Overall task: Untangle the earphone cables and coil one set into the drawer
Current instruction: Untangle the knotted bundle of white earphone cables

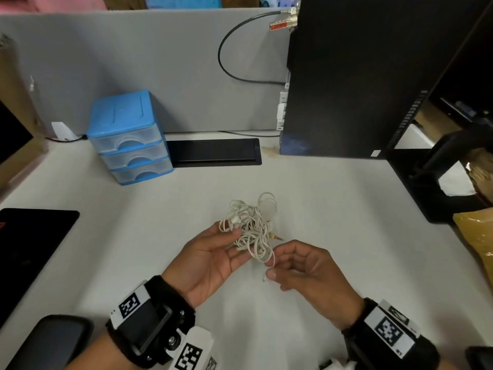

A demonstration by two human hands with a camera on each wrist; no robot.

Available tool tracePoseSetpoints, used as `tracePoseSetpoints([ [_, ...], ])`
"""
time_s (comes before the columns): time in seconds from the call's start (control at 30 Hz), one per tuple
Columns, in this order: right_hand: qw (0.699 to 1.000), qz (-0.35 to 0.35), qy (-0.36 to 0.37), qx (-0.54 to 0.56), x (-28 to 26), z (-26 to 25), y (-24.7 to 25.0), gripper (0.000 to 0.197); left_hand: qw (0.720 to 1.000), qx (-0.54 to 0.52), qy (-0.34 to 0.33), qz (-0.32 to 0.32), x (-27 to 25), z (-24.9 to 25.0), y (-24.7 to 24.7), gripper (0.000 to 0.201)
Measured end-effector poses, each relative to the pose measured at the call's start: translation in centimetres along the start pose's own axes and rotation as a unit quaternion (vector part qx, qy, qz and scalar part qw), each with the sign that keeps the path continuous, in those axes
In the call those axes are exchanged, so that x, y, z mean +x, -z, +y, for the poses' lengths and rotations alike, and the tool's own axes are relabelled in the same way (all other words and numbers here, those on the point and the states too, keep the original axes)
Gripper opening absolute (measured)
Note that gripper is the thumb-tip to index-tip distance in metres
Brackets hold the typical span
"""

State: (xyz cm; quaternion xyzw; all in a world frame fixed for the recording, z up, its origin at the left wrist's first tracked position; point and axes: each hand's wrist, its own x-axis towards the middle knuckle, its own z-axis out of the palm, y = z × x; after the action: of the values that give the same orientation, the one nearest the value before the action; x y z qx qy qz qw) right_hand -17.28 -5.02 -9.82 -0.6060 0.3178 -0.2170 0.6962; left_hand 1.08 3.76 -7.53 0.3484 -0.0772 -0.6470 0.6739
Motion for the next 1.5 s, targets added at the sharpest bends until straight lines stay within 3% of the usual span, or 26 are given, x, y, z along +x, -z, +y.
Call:
tracePoseSetpoints([
  [0.13,1.0,0.015,0.008,0.008,0.0,0.2,0.1,0.028,1.0,0.013,-0.011,0.022,0.0,-0.3,0.1,0.053],
  [0.4,0.998,0.009,0.014,0.061,0.0,0.0,-0.4,0.031,1.0,0.017,0.002,-0.005,-0.1,0.0,-0.2,0.05],
  [0.53,0.999,0.013,-0.003,0.046,-0.2,-0.5,0.1,0.075,0.992,0.123,-0.003,-0.033,-0.4,-0.3,-0.4,0.042],
  [0.57,0.999,0.009,-0.014,0.047,-0.3,-0.6,0.2,0.077,0.986,0.162,-0.005,-0.044,-0.6,-0.4,-0.4,0.044],
  [0.7,0.997,0.018,-0.056,0.055,-0.1,-0.5,0.6,0.039,0.94,0.33,-0.001,-0.091,-1.2,-0.3,-0.4,0.049],
  [0.77,0.995,0.012,-0.073,0.067,0.0,-0.2,0.7,0.033,0.926,0.364,0.004,-0.105,-1.3,-0.1,-0.4,0.051],
  [0.87,0.99,-0.008,-0.092,0.106,0.1,-0.4,0.8,0.04,0.935,0.35,-0.021,-0.054,-1.1,0.1,-0.6,0.046],
  [1.03,0.98,-0.006,-0.086,0.177,0.0,-1.2,0.6,0.024,0.929,0.362,-0.078,0.011,-0.6,-0.7,-0.2,0.045],
  [1.2,0.969,-0.006,-0.104,0.222,0.0,-1.1,0.7,0.031,0.925,0.373,-0.074,0.004,-0.3,-1.6,0.0,0.044],
  [1.5,0.975,-0.053,-0.097,0.194,-0.1,-1.3,0.3,0.029,0.938,0.34,-0.066,-0.003,-0.4,-1.7,-0.3,0.049],
])
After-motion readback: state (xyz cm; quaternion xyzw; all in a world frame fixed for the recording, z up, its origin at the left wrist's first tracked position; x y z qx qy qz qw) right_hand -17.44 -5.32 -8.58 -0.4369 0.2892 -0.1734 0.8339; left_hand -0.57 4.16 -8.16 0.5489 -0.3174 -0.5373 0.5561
